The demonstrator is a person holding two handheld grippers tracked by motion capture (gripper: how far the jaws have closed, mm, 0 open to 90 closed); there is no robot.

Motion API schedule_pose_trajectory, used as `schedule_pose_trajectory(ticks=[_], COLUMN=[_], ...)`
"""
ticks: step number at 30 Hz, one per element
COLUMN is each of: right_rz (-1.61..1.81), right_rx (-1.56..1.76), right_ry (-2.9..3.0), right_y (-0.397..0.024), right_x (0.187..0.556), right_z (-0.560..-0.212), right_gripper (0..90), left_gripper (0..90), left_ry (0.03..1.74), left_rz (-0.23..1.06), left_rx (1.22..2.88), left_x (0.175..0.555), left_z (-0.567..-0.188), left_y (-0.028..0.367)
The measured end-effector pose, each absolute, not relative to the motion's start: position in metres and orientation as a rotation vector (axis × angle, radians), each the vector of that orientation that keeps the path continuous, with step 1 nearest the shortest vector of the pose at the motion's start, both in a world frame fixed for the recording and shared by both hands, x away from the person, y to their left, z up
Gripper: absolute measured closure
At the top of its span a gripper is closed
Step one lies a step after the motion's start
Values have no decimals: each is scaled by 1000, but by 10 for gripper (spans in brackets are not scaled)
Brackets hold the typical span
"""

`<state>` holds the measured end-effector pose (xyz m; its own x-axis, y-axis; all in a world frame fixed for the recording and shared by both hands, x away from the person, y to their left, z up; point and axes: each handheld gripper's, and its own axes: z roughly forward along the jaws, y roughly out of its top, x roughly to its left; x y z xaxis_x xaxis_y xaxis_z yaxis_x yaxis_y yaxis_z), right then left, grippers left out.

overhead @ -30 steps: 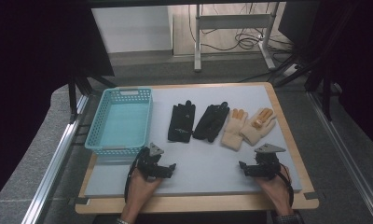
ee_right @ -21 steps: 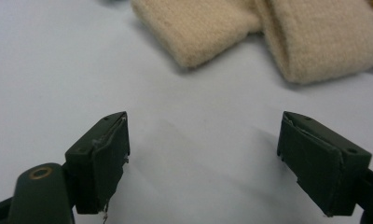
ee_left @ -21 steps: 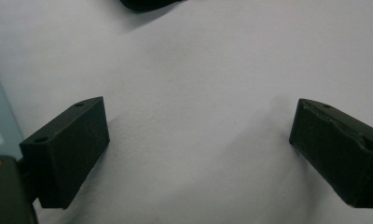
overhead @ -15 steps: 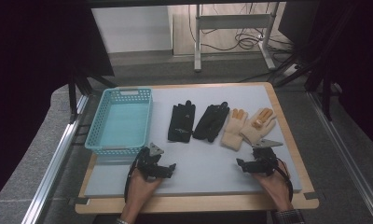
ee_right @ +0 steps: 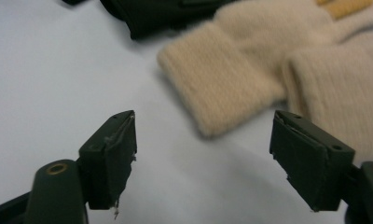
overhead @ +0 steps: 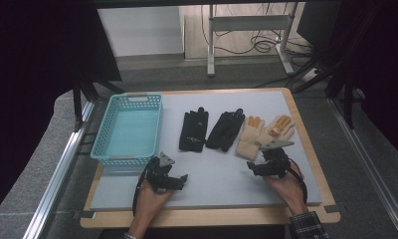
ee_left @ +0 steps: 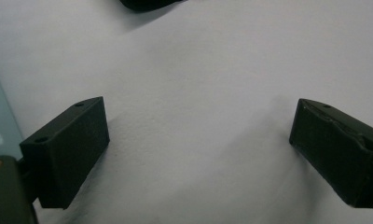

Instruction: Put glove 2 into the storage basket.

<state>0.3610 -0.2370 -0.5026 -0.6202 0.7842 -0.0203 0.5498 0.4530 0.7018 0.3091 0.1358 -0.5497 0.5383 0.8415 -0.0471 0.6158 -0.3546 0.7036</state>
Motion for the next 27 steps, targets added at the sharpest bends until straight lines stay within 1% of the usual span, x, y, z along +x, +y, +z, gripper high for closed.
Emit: schedule_pose_trajectory(ticks=[3, 7, 9, 15, 20, 21, 22, 27], right_rz=[964, 999, 1001, 1014, 1005, 999, 999, 995], right_rx=[1124, 1115, 1116, 1091, 1088, 1085, 1085, 1098], right_ry=[2371, 2376, 2379, 2384, 2378, 2381, 2381, 2379], right_y=[-234, -228, -227, -215, -204, -199, -199, -186], right_x=[365, 380, 383, 406, 424, 433, 433, 454], right_z=[-500, -494, -493, -486, -484, -484, -484, -485], right_gripper=[250, 303, 315, 371, 372, 369, 369, 318], left_gripper=[47, 47, 47, 47, 47, 47, 47, 47], left_ry=[1173, 1173, 1173, 1173, 1173, 1172, 1172, 1172], left_rz=[425, 425, 425, 424, 423, 424, 424, 423], left_rx=[2096, 2095, 2095, 2095, 2096, 2096, 2096, 2094], left_x=[309, 309, 309, 309, 309, 309, 309, 309], left_z=[-550, -550, -550, -550, -550, -550, -550, -550], left_y=[136, 136, 136, 136, 136, 136, 136, 136])
